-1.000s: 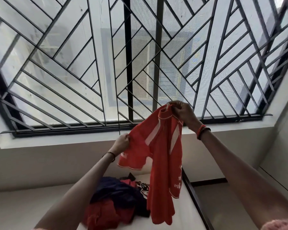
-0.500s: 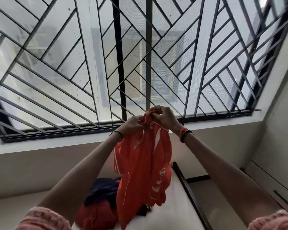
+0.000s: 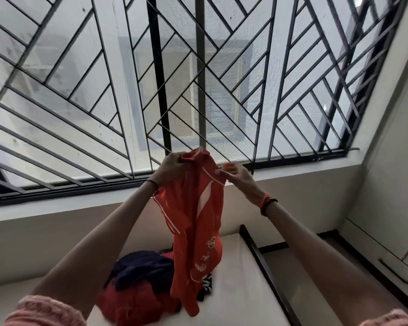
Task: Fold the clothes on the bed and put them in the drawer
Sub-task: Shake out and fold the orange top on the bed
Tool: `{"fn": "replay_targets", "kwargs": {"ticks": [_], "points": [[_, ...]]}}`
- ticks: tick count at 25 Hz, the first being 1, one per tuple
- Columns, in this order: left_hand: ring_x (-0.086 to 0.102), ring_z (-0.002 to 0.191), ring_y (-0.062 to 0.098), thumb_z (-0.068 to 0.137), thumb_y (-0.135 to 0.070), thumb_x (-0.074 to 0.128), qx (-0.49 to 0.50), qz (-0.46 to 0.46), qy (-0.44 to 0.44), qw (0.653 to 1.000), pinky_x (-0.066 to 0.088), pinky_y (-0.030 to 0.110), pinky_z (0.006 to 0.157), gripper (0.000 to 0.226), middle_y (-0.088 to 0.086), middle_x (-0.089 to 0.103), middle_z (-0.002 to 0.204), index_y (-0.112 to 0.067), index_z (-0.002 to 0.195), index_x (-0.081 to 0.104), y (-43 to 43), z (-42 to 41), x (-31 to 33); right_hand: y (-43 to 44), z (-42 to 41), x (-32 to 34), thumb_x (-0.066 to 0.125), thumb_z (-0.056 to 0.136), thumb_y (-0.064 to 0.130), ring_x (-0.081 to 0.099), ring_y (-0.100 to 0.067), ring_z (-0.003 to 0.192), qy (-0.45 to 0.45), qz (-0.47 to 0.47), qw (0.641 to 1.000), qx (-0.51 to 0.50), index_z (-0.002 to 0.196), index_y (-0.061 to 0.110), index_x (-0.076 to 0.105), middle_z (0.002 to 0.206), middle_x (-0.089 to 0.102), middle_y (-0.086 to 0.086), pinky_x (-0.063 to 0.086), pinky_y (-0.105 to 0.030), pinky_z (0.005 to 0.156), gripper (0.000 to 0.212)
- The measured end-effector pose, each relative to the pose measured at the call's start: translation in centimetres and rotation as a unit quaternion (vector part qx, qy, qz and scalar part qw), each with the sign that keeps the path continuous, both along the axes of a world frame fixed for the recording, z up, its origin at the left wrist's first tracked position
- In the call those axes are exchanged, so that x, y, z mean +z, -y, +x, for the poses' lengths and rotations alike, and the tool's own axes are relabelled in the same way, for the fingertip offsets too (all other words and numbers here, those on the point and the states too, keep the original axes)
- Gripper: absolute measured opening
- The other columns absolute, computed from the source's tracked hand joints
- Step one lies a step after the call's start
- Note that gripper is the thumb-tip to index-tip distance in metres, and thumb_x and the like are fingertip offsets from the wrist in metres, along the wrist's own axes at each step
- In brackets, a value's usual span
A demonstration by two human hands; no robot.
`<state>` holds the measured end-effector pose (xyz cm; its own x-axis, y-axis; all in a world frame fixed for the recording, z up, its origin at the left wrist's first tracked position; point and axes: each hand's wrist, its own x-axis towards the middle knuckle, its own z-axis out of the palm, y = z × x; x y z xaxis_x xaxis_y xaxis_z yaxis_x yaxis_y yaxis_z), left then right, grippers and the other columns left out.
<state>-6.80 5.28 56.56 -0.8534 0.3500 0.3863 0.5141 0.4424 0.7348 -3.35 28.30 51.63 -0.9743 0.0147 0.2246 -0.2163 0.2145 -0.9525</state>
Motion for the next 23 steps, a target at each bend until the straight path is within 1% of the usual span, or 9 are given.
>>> {"fn": "replay_targets", "kwargs": {"ticks": [3,4,7,9,13,17,20,21,23], "points": [[0.05,0.067,0.002,0.082,-0.012,0.064,0.016,0.018,0.004,1.0,0.042,0.025,0.065,0.018,0.0,0.06,0.077,-0.003,0.097,0.069,0.5,0.0,0.9,-0.5,1.2,-4.5,0.058,0.094,0.027,0.052,-0.013,0.062,0.079,-0.053,0.994,-0.046,0.083,0.007,0.057,0.075,0.057,-0.005,0.046,-0.018,0.054,0.022],[0.052,0.068,0.003,0.083,-0.013,0.064,0.018,0.021,0.002,1.0,0.043,0.024,0.065,0.021,0.002,0.06,0.079,0.0,0.099,0.068,0.5,0.2,1.3,-0.6,1.7,-5.9,0.056,0.095,0.02,0.053,-0.015,0.064,0.134,-0.04,0.99,0.0,0.083,0.006,0.06,0.074,0.059,-0.005,0.047,-0.019,0.056,0.019],[0.053,0.064,-0.002,0.086,-0.007,0.062,0.023,0.029,0.001,0.999,0.043,0.015,0.06,0.019,0.003,0.061,0.081,0.0,0.103,0.067,0.2,0.3,2.1,-0.1,3.0,-9.4,0.061,0.092,0.02,0.063,-0.013,0.083,0.233,0.024,0.962,0.141,0.109,0.011,0.065,0.092,0.069,0.002,0.052,-0.027,0.077,0.02],[0.055,0.07,0.006,0.086,-0.008,0.064,0.021,0.042,0.01,0.999,0.045,0.02,0.063,0.018,0.006,0.062,0.082,0.0,0.101,0.068,0.0,0.3,2.4,0.9,2.8,-10.3,0.065,0.089,0.022,0.065,-0.013,0.093,0.218,0.007,0.964,0.15,0.112,0.019,0.064,0.099,0.071,0.004,0.052,-0.033,0.089,0.023],[0.058,0.08,0.014,0.086,-0.012,0.066,0.031,0.046,0.011,0.998,0.049,0.033,0.074,0.021,0.008,0.066,0.087,-0.001,0.104,0.068,0.2,0.5,2.5,1.5,2.0,-10.1,0.061,0.09,0.011,0.063,-0.016,0.088,0.202,-0.049,0.972,0.111,0.104,0.015,0.066,0.095,0.068,-0.003,0.048,-0.04,0.095,0.016],[0.061,0.084,0.014,0.081,-0.025,0.067,0.079,0.02,0.01,0.997,0.052,0.036,0.08,0.03,0.014,0.072,0.095,-0.007,0.104,0.07,1.4,0.2,2.2,0.6,1.8,-9.8,0.047,0.096,0.016,0.06,-0.018,0.087,0.23,-0.069,0.968,0.078,0.1,0.015,0.051,0.093,0.062,-0.003,0.051,-0.033,0.081,0.006],[0.062,0.086,0.015,0.078,-0.031,0.064,0.125,-0.006,0.017,0.992,0.048,0.031,0.075,0.034,0.009,0.071,0.091,-0.01,0.103,0.071,2.5,0.2,1.7,-0.1,1.9,-9.9,0.037,0.102,0.022,0.052,-0.009,0.059,0.195,-0.094,0.976,-0.012,0.095,0.016,0.045,0.077,0.049,-0.004,0.047,-0.023,0.05,0.012],[0.062,0.087,0.015,0.073,-0.039,0.061,0.14,-0.012,0.021,0.99,0.048,0.032,0.076,0.043,0.009,0.07,0.09,-0.01,0.103,0.072,2.9,0.1,1.5,-0.4,1.9,-9.8,0.039,0.102,0.026,0.047,-0.007,0.051,0.174,-0.107,0.978,-0.032,0.092,0.016,0.045,0.073,0.046,-0.003,0.042,-0.021,0.044,0.016],[0.062,0.087,0.015,0.061,-0.055,0.053,0.159,-0.016,0.025,0.987,0.048,0.035,0.077,0.064,0.01,0.071,0.089,-0.01,0.102,0.072,3.8,0.0,1.0,-1.2,2.1,-9.2,0.052,0.096,0.038,0.05,-0.008,0.054,0.142,-0.131,0.98,-0.039,0.091,0.014,0.049,0.072,0.051,-0.002,0.046,-0.023,0.048,0.024]]}}
